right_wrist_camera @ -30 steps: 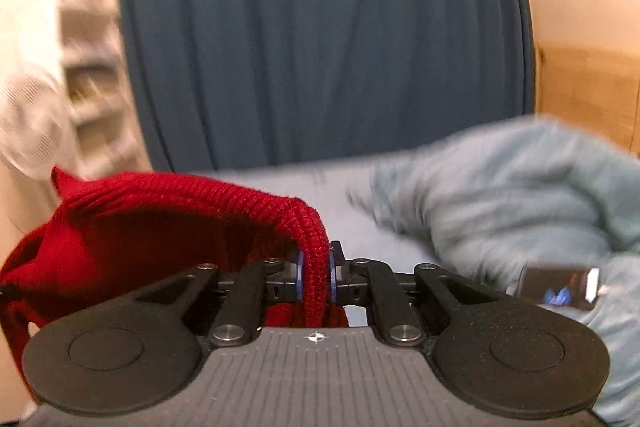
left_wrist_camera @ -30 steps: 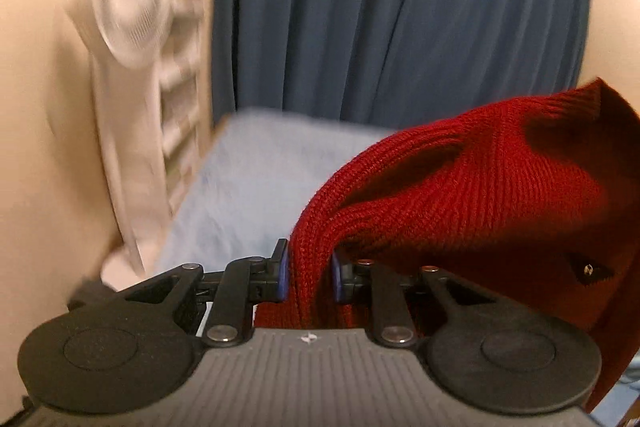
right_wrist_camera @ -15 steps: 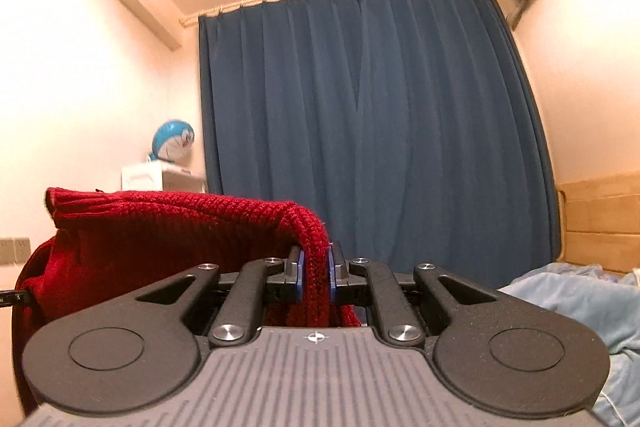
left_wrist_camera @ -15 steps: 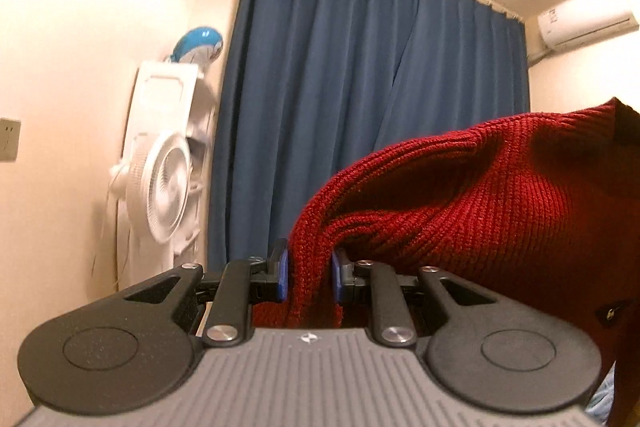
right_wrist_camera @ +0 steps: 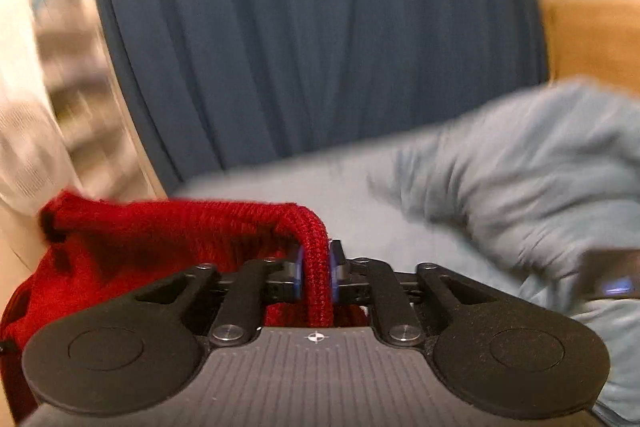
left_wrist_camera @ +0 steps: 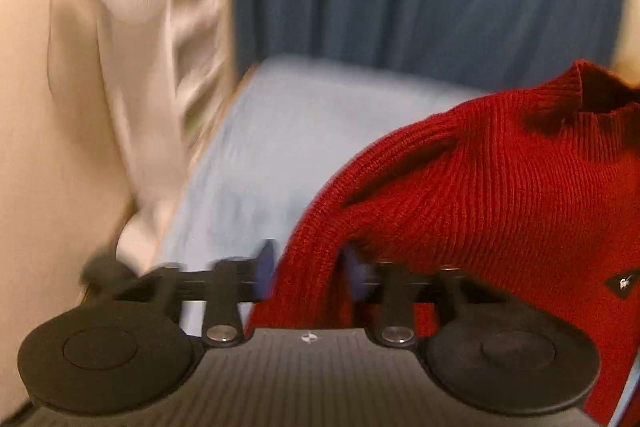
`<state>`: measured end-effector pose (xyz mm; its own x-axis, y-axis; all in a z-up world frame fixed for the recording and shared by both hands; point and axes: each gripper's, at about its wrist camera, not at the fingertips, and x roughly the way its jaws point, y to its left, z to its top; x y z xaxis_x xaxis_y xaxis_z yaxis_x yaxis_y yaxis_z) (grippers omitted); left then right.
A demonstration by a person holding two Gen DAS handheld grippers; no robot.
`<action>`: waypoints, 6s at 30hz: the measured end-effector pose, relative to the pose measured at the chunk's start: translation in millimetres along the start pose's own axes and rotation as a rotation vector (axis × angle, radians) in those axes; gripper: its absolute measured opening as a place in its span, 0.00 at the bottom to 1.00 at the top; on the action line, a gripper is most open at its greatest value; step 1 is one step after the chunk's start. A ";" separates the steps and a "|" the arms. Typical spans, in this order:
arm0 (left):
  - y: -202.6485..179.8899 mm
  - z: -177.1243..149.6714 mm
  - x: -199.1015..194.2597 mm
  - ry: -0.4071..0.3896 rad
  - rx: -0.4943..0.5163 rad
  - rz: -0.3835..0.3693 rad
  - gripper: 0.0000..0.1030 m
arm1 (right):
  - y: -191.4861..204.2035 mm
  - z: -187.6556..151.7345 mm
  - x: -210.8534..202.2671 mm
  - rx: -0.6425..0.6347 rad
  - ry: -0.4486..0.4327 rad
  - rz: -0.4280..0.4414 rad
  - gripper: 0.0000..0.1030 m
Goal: Fold small clothes
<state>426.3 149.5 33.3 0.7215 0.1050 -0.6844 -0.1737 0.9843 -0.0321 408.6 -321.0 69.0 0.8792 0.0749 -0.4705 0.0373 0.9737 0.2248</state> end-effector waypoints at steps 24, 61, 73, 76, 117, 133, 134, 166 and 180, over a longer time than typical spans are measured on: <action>72.4 -224.4 -52.4 0.263 -0.180 0.092 0.91 | -90.0 -284.7 -11.6 -0.137 0.532 -0.155 0.12; 122.3 -260.6 -24.9 0.372 -0.282 0.156 1.00 | -79.7 -356.5 -43.0 0.129 0.600 -0.332 0.58; 101.9 -257.8 -42.5 0.331 -0.242 0.162 1.00 | -110.3 -317.3 -61.9 0.041 0.590 -0.314 0.06; 103.0 -257.1 -42.3 0.331 -0.242 0.165 1.00 | -99.4 -349.4 -38.9 -0.067 0.670 -0.327 0.10; -22.6 102.5 -30.9 -0.101 -0.071 0.123 0.00 | -70.8 -305.5 47.0 0.280 0.168 -0.171 0.60; -92.0 -37.7 75.0 0.117 0.086 0.073 0.99 | -94.8 -299.2 61.1 0.365 0.163 -0.058 0.59; -78.2 -53.9 81.3 0.156 0.112 0.069 0.99 | -94.0 -299.8 61.7 0.365 0.165 -0.061 0.59; -202.1 18.0 83.0 0.000 0.128 -0.276 0.62 | -91.9 -307.9 71.7 0.385 0.222 -0.074 0.60; -31.4 -102.7 184.2 0.217 -0.022 0.138 1.00 | -92.6 -307.3 74.1 0.384 0.231 -0.072 0.60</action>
<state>495.8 123.4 -166.6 0.5300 0.2027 -0.8234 -0.2767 0.9592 0.0580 324.3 -339.6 -248.8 0.7406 0.0980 -0.6648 0.3066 0.8310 0.4641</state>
